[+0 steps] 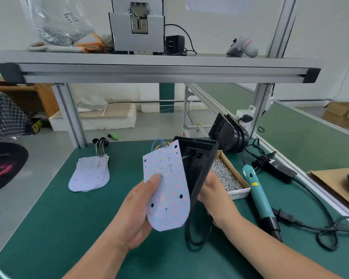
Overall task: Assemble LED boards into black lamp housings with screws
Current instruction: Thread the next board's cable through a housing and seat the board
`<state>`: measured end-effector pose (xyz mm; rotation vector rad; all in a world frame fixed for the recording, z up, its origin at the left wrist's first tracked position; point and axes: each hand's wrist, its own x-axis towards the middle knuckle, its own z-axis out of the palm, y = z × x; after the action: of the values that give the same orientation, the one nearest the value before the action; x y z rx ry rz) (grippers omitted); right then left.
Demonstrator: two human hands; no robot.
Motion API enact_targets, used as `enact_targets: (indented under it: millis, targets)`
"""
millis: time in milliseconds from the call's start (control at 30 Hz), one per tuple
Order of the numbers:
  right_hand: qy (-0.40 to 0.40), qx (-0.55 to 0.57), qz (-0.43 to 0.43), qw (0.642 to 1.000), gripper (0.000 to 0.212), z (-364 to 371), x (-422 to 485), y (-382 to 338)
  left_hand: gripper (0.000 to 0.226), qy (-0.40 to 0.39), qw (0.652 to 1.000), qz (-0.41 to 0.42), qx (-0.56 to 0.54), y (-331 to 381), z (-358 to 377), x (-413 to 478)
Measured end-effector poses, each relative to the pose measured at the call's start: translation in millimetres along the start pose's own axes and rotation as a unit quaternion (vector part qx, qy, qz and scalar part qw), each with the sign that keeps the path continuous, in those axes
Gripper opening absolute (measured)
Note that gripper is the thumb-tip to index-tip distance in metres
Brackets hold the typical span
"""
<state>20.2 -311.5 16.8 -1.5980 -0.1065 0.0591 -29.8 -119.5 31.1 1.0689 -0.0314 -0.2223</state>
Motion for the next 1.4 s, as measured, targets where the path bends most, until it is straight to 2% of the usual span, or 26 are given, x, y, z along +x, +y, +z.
enact_targets:
  millis: [67, 100, 133, 200, 233, 300, 367, 433, 533, 600, 667, 800, 900, 967, 1033, 1100, 1200, 1333, 1400]
  targets:
    - [-0.018, 0.029, -0.013, 0.999, 0.013, -1, -5, 4, 0.048, -0.018, 0.999, -0.025, -0.008, -10, 10, -2]
    - [-0.018, 0.012, -0.018, 1.0, 0.015, -1, -8, 7, 0.048, -0.027, 0.999, -0.041, -0.01, -14, 15, -3]
    - [-0.012, -0.022, -0.012, 1.0, 0.031, 1, -7, 11, 0.048, -0.037, 0.998, -0.055, -0.007, -18, 19, -4]
    - [0.009, 0.075, 0.081, 0.994, 0.071, -1, -8, 12, 0.048, -0.055, 0.996, -0.072, 0.011, -23, 23, -4]
    - [0.026, 0.113, 0.112, 0.987, 0.078, -4, -10, 11, 0.048, -0.059, 0.995, -0.077, 0.015, -24, 22, -4]
    - [-0.011, 0.08, 0.109, 0.991, 0.057, -18, -7, 19, 0.047, -0.057, 0.995, -0.078, 0.007, -23, 18, -3]
    - [-0.006, 0.071, 0.094, 0.993, 0.042, -26, -2, 23, 0.046, -0.05, 0.996, -0.069, 0.004, -20, 12, -2]
    - [-0.021, 0.045, 0.037, 0.998, 0.036, -20, 1, 10, 0.049, -0.038, 0.998, -0.055, -0.003, -17, 8, -1]
    - [-0.003, 0.041, -0.124, 0.991, 0.033, -12, 5, -8, 0.049, -0.013, 0.999, -0.035, -0.017, -16, 4, 2]
    - [0.039, -0.035, -0.222, 0.974, 0.043, -16, 6, -11, 0.046, 0.0, 1.0, -0.021, -0.021, -19, 2, 4]
    - [0.059, -0.119, -0.26, 0.956, 0.047, -17, 7, -9, 0.046, 0.004, 1.0, -0.009, -0.018, -20, 2, 6]
    - [0.05, -0.127, -0.174, 0.975, 0.036, -19, 9, -4, 0.047, 0.009, 1.0, 0.014, -0.013, -19, 4, 4]
    - [0.038, -0.172, -0.119, 0.977, 0.028, -23, 12, -1, 0.062, -0.005, 0.999, 0.032, -0.004, -18, 5, 3]
    - [0.012, -0.208, -0.115, 0.971, 0.031, -20, 10, -1, 0.068, -0.025, 0.999, 0.042, 0.0, -17, 4, 2]
    - [-0.027, -0.233, -0.129, 0.964, 0.044, -13, 5, 0, 0.071, -0.033, 0.998, 0.046, -0.002, -15, 0, 2]
    - [-0.04, -0.214, -0.125, 0.968, 0.047, -10, 5, 3, 0.072, -0.028, 0.999, 0.044, 0.008, -14, -3, 2]
    - [-0.049, -0.146, -0.087, 0.984, 0.036, -10, 9, 6, 0.062, -0.009, 0.999, 0.049, 0.023, -16, -5, 2]
    - [-0.06, -0.202, -0.106, 0.972, 0.035, -16, 5, 0, 0.05, 0.027, 0.996, 0.079, 0.029, -19, -4, 5]
    - [-0.083, -0.272, -0.099, 0.954, 0.028, -22, 2, -7, 0.044, 0.045, 0.994, 0.1, 0.019, -19, -6, 7]
